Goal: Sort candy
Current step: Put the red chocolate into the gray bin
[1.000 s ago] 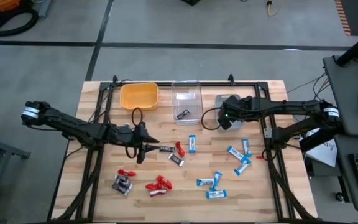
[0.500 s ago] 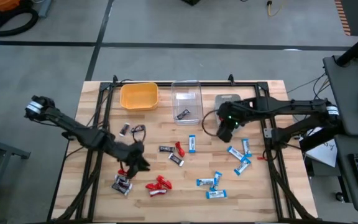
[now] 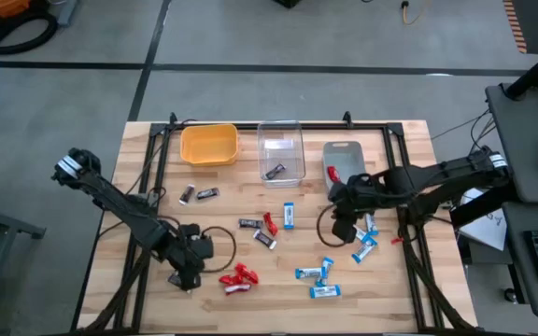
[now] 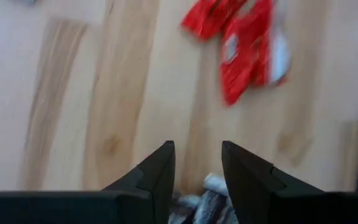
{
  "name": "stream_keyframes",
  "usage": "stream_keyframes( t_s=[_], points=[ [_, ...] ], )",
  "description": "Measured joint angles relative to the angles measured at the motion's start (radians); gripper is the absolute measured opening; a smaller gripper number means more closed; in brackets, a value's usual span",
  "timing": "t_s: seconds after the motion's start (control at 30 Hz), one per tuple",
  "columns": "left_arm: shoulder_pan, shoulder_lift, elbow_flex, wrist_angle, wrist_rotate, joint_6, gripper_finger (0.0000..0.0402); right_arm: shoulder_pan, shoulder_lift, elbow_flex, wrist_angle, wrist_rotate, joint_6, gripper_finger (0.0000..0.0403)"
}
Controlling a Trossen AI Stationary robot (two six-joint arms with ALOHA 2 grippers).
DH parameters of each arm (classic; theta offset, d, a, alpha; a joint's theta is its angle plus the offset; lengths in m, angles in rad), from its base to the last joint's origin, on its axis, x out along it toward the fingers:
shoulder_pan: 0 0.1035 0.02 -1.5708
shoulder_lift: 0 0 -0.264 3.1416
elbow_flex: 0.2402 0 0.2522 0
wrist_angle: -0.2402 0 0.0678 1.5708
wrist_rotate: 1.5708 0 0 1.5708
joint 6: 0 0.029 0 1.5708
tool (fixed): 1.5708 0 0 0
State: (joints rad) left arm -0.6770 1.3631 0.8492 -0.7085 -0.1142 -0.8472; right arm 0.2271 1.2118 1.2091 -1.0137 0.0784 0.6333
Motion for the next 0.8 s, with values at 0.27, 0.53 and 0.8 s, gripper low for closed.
stream_keyframes(
  t_s=[0.27, 0.53, 0.8],
  points=[
    [-0.053, 0.122, 0.008, -0.042, 0.002, -0.011, 0.0183, 0.07, 0.0, 0.0, -0.001, 0.0, 0.048, 0.0061],
    [-0.061, 0.202, 0.007, -0.094, -0.027, -0.011, 0.0204, 0.09, 0.0, -0.001, -0.001, 0.0, 0.049, 0.0061],
    [-0.062, 0.266, 0.006, -0.092, -0.024, 0.001, 0.014, 0.09, 0.0, -0.024, 0.0, 0.0, 0.048, 0.0061]
  ],
)
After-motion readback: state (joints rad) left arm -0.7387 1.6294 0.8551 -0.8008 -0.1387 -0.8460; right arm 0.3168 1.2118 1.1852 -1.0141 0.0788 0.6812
